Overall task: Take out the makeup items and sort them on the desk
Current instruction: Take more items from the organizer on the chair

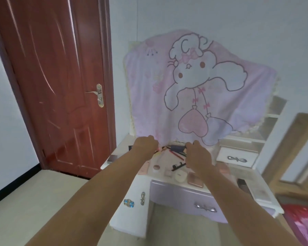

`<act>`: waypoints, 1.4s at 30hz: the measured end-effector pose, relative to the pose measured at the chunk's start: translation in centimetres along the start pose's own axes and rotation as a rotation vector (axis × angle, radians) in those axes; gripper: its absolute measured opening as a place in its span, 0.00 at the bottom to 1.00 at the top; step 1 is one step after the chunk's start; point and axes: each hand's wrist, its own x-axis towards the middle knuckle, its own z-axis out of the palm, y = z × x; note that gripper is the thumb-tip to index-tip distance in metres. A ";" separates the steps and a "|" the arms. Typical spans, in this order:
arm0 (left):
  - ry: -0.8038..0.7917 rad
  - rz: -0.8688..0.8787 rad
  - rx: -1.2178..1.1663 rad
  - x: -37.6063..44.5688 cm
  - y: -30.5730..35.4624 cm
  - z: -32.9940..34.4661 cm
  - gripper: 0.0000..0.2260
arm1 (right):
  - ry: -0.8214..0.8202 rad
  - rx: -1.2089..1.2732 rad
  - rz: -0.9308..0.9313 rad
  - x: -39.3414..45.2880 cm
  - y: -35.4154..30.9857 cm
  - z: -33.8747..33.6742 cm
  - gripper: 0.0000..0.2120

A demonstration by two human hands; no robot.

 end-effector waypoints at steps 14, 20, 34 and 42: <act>-0.135 0.194 -0.096 29.2 -4.1 13.9 0.14 | -0.271 0.015 0.189 26.0 3.2 16.5 0.15; -0.348 0.130 -0.321 37.4 -1.5 21.7 0.15 | -0.472 0.261 0.333 31.7 5.4 26.3 0.13; -0.315 -0.042 -0.694 44.8 2.7 30.1 0.18 | -0.283 0.515 0.469 36.1 5.4 34.3 0.25; -0.247 0.036 -0.801 43.5 -1.0 29.6 0.21 | -0.114 0.401 0.414 34.6 5.1 34.3 0.21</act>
